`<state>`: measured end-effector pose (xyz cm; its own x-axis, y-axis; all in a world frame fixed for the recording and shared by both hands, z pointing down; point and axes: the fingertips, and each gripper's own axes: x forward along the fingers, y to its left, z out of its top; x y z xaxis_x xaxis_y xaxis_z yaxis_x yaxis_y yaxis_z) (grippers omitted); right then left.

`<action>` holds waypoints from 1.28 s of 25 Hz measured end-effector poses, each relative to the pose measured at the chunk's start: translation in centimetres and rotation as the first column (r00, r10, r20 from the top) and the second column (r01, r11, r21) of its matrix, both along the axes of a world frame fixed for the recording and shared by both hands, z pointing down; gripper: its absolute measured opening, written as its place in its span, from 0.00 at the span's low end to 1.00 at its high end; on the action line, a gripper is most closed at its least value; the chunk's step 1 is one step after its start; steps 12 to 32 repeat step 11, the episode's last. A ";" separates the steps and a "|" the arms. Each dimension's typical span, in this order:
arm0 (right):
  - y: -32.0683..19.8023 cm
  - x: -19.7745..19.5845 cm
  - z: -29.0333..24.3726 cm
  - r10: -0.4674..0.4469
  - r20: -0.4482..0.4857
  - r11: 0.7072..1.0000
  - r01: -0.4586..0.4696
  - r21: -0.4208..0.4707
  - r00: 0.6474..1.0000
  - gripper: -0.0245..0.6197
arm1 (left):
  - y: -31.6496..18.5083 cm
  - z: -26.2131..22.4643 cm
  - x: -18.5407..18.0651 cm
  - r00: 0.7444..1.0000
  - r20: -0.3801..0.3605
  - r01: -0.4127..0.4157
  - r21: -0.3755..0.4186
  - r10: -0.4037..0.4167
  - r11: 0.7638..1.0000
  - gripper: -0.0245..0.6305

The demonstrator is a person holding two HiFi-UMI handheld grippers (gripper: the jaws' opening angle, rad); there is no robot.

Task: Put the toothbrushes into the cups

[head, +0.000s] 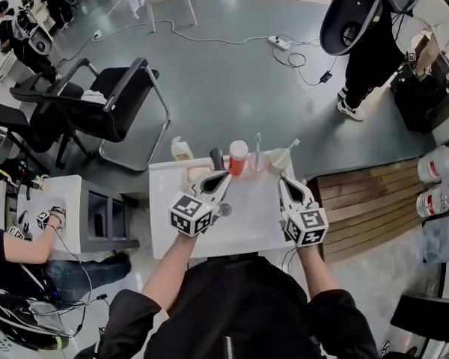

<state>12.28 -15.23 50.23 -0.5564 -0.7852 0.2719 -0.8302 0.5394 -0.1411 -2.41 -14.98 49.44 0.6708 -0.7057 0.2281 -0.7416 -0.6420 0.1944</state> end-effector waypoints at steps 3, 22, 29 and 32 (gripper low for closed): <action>-0.1 0.0 0.1 0.002 0.003 1.000 -0.002 -0.004 1.000 0.04 | -0.1 0.0 0.0 1.000 0.000 -0.001 -0.001 0.001 1.000 0.04; -0.6 0.3 0.9 -0.010 -0.007 1.000 0.010 -0.007 1.000 0.04 | -0.6 0.9 0.5 1.000 0.001 -0.005 -0.006 0.005 1.000 0.04; -0.6 0.3 0.9 -0.010 -0.007 1.000 0.010 -0.007 1.000 0.04 | -0.6 0.9 0.5 1.000 0.001 -0.005 -0.006 0.005 1.000 0.04; -0.6 0.3 0.9 -0.010 -0.007 1.000 0.010 -0.007 1.000 0.04 | -0.6 0.9 0.5 1.000 0.001 -0.005 -0.006 0.005 1.000 0.04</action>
